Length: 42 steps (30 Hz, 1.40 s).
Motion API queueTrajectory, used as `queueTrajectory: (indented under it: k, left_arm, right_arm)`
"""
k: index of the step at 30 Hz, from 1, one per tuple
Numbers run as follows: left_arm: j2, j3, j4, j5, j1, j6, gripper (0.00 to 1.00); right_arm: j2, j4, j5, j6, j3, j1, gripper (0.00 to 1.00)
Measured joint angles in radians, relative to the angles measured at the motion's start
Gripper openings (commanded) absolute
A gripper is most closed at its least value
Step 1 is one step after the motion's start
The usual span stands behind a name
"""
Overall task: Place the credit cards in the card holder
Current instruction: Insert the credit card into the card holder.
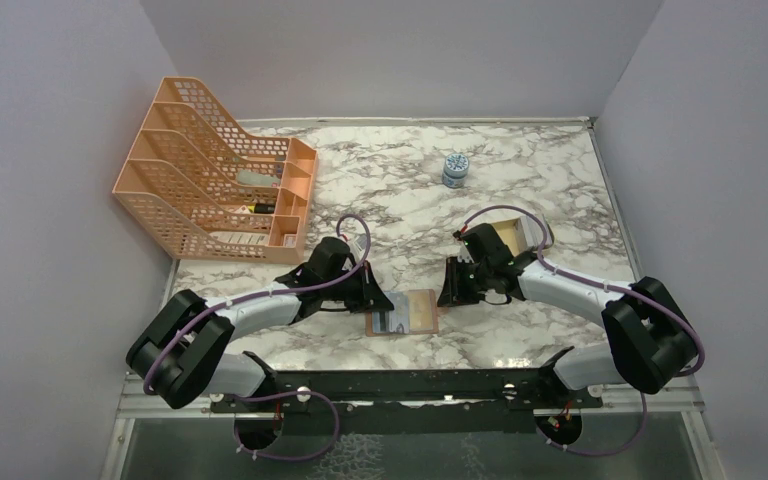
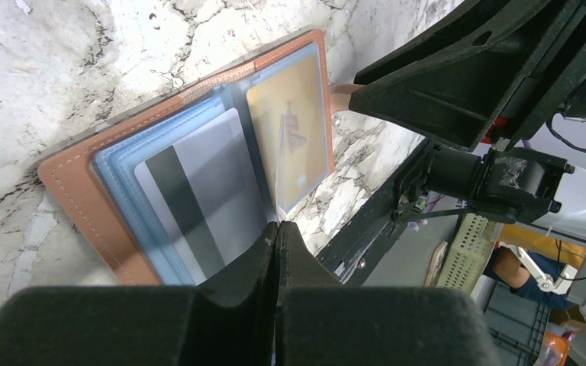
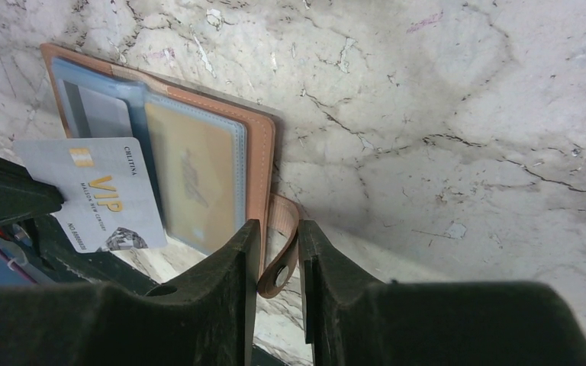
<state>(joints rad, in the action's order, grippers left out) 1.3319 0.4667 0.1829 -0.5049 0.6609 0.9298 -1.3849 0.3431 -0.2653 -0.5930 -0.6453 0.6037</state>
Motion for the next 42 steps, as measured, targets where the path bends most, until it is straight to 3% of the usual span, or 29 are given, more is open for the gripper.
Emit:
queueTrajectory:
  k: [17,42]
  left_arm:
    - [0.035,0.000,-0.042,0.008,-0.001,0.011,0.00]
    - [0.117,0.023,0.017,0.047,-0.001,0.014,0.00]
  right_arm:
    - [0.000,0.000,0.004,0.000,0.003,0.004,0.23]
    - [0.000,-0.005,0.005,0.000,0.033,0.004,0.19]
